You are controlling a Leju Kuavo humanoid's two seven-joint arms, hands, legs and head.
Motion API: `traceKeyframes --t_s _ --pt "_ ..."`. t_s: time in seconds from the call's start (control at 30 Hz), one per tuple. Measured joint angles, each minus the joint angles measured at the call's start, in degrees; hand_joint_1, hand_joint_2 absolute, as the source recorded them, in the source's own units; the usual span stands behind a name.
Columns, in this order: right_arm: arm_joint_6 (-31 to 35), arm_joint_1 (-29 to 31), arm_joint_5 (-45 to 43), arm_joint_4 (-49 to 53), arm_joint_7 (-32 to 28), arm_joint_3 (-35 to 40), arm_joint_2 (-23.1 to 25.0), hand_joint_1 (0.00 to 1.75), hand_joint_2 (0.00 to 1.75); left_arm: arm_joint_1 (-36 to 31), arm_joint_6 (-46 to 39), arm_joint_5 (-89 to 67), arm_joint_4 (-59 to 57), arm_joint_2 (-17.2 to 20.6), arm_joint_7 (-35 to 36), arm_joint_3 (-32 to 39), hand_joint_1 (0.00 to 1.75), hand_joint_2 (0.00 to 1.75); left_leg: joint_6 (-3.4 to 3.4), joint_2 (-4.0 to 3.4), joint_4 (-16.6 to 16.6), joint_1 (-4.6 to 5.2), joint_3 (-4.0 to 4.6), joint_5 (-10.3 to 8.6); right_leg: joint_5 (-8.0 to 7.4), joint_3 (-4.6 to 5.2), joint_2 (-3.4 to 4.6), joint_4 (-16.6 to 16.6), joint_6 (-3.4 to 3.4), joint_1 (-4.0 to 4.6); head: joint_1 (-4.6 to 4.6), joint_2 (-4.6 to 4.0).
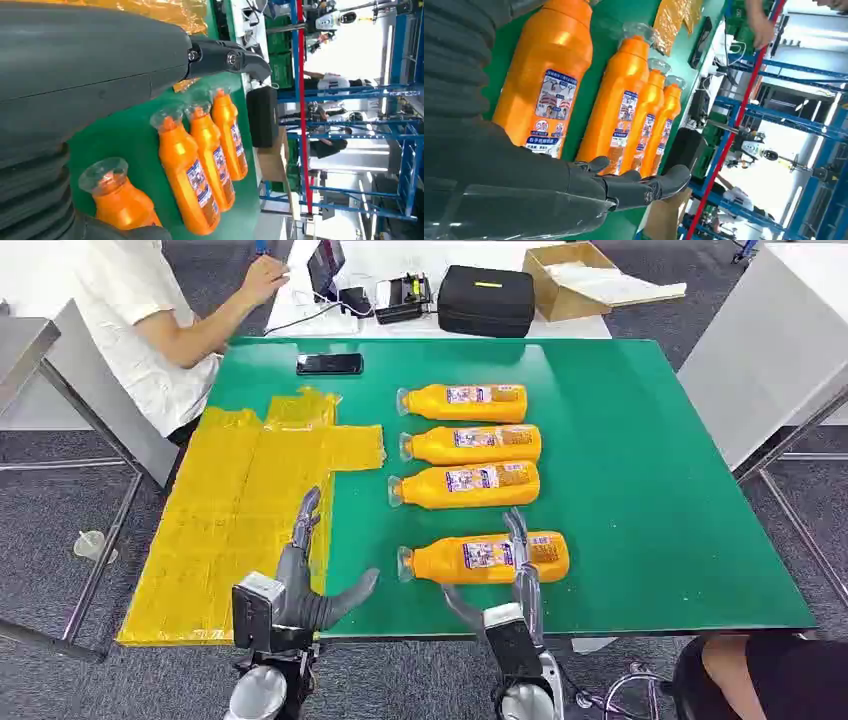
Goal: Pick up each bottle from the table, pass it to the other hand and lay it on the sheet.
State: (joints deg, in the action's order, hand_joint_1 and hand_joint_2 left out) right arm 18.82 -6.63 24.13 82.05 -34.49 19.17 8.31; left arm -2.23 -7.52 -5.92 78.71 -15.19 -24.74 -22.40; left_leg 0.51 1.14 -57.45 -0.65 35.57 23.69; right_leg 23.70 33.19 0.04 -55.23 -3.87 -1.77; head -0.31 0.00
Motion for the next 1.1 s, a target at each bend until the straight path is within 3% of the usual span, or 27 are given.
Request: traceKeyframes --t_s 0.27,0.43,0.67,0.87,1.1 --pt "1.0 0.0 0.6 0.0 0.0 0.2 -0.4 0.0 1.75 0.0 0.0 0.0 0.0 0.1 -0.1 -0.1 0.0 1.75 0.0 0.0 0.0 0.0 0.0 0.0 0.0 0.0 0.0 0.0 0.0 0.0 0.0 0.0" --pt "6.3 0.3 7.6 0.0 1.5 0.1 -1.3 0.0 1.75 0.0 -0.1 0.1 0.0 0.1 -0.1 -0.1 0.0 1.75 0.0 0.0 0.0 0.0 0.0 0.0 0.0 0.0 0.0 0.0 0.0 0.0 0.0 0.0" --pt "6.7 0.7 8.9 0.2 2.3 -0.7 -2.8 0.0 1.75 0.0 -0.2 0.2 0.0 0.1 -0.2 -0.1 0.0 1.75 0.0 0.0 0.0 0.0 0.0 0.0 0.0 0.0 0.0 0.0 0.0 0.0 0.0 0.0" --pt "7.2 2.7 29.1 -2.5 15.1 -0.7 -7.6 0.0 1.75 -1.0 0.6 0.5 -0.2 0.1 -0.1 -0.2 0.0 1.75 0.01 0.04 0.0 0.02 0.0 -0.01 -0.01 -0.03 -0.02 0.0 -0.01 -0.01 0.0 0.0" --pt "5.4 4.2 32.9 -5.9 18.0 -2.2 -13.1 0.0 1.75 -1.9 1.2 0.5 -0.5 0.1 0.2 -0.5 0.0 1.75 0.02 0.03 0.0 0.08 0.0 -0.01 -0.05 -0.04 -0.01 0.0 -0.06 -0.07 0.0 0.0"
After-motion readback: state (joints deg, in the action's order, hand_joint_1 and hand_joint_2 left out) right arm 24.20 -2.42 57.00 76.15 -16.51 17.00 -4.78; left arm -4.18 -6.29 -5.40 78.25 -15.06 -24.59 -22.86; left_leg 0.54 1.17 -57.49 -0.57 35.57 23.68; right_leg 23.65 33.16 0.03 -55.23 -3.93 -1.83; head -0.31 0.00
